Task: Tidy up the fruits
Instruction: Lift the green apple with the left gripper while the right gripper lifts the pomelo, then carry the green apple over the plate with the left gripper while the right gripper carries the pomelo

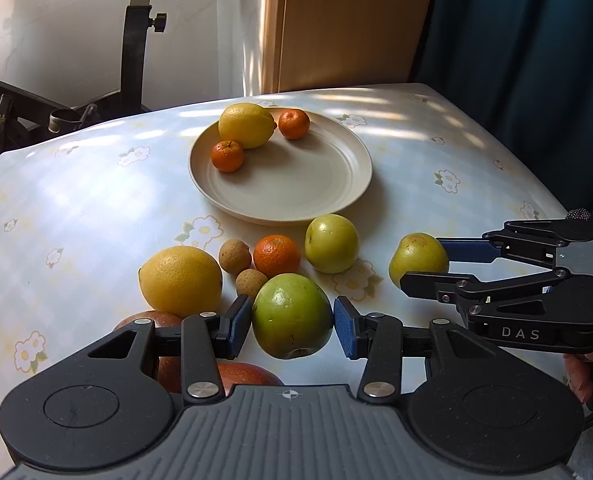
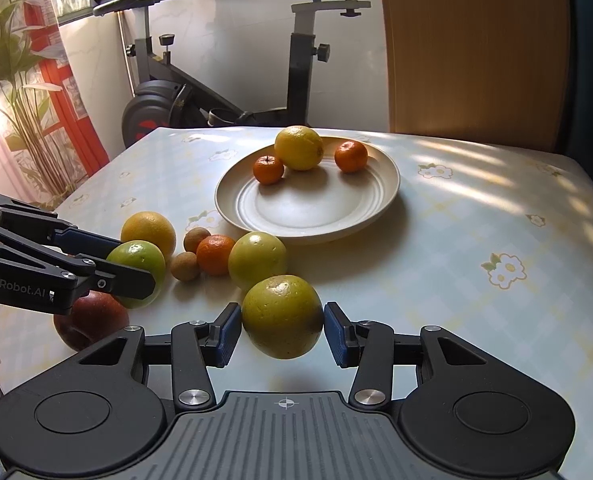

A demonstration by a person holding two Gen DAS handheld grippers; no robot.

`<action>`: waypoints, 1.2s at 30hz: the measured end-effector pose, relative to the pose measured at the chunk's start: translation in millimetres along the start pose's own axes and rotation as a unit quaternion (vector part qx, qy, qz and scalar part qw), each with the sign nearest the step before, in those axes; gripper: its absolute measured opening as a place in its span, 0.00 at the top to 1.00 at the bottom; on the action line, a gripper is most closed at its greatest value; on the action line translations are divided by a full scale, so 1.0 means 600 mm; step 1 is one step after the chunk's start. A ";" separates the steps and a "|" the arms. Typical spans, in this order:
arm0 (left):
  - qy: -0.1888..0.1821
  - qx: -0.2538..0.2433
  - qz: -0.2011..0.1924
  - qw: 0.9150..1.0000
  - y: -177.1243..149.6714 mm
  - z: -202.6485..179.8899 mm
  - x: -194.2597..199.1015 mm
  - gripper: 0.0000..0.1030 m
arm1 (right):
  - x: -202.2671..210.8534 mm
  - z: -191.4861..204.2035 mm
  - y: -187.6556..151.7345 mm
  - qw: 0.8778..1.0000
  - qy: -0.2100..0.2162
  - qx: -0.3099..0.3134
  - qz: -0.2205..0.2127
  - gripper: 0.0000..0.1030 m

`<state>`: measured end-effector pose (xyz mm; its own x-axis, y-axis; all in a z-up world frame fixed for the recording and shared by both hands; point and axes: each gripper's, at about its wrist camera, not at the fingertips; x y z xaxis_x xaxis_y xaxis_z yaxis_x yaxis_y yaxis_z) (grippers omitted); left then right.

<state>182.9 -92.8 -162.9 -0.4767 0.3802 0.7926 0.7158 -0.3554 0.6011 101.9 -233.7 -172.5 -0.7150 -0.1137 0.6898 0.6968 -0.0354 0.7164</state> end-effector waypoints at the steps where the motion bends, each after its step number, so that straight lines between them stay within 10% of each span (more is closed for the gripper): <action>1: 0.000 0.000 0.000 1.000 0.000 0.000 0.000 0.54 | 0.000 0.000 0.000 1.000 0.000 0.000 0.000 0.60; 36: 0.002 -0.018 -0.042 0.999 0.056 0.002 0.013 0.54 | 0.014 -0.048 0.098 0.999 -0.002 0.022 -0.042 0.60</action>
<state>203.9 -100.5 -136.4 -0.5375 0.4062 0.7390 0.6544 -0.3517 0.6693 138.3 -265.4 -127.6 -0.7712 -0.1085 0.6273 0.6310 -0.0003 0.7758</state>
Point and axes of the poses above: each gripper's, at about its wrist camera, not at the fingertips, and x roughly against the way its jaws point, z to its left, y to its top, and after that the axes turned 4 degrees about x, right-handed
